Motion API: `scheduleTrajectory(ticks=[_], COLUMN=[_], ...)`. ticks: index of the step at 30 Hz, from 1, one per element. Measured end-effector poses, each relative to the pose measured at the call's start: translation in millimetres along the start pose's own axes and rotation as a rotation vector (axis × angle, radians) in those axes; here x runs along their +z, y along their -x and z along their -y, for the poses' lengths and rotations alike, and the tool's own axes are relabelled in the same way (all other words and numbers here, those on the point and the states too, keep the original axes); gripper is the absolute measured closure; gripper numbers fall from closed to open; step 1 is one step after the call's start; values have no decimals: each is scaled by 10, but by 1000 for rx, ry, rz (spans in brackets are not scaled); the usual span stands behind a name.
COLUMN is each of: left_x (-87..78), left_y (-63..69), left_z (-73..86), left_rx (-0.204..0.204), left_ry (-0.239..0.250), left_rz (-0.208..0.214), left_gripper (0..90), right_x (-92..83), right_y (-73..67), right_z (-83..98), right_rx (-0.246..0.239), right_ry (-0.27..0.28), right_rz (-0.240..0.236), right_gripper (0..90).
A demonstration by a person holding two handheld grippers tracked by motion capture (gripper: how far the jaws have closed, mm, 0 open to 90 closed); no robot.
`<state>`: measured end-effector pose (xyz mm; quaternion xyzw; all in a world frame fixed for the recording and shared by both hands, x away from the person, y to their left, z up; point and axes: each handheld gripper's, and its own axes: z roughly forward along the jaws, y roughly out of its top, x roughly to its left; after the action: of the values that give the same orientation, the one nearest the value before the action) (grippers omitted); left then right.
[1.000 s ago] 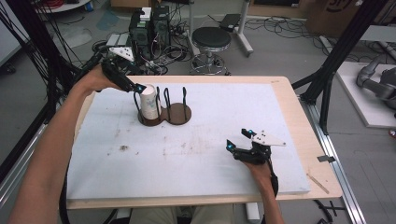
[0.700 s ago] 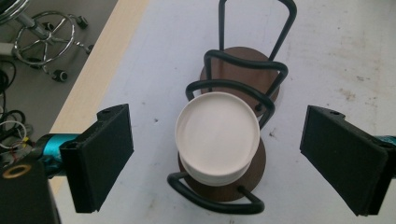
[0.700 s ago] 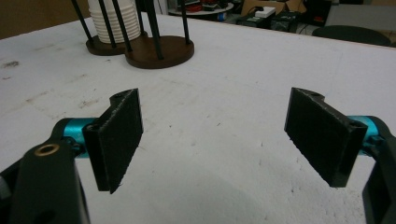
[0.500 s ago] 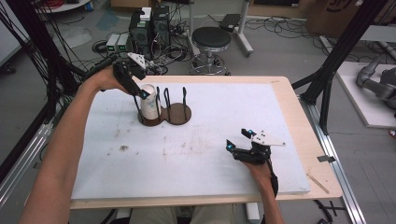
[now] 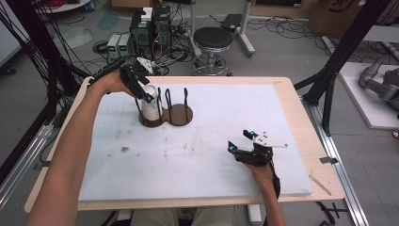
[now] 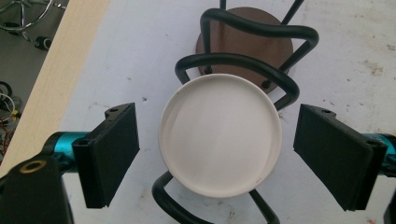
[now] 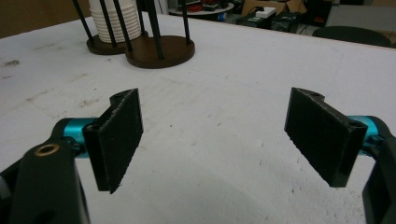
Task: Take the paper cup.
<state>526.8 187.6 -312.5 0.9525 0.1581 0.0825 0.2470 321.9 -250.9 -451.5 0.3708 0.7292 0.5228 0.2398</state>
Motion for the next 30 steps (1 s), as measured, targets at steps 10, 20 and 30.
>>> scheduleTrajectory(ticks=[10, 20, 30], left_x=[73, 47, 0], left_y=[-64, -42, -33], left_z=[28, 14, 16], left_rx=[-23, -14, -17], left_ry=[-15, -14, -1], left_rz=[38, 49, 43], left_gripper=[190, 329, 337], right_x=[2, 2, 7], right_y=[5, -3, 1], right_z=[0, 0, -2], right_rx=[6, 2, -3], right_ry=[1, -4, -6], right_rz=[-3, 0, -2], right_gripper=[197, 197, 198])
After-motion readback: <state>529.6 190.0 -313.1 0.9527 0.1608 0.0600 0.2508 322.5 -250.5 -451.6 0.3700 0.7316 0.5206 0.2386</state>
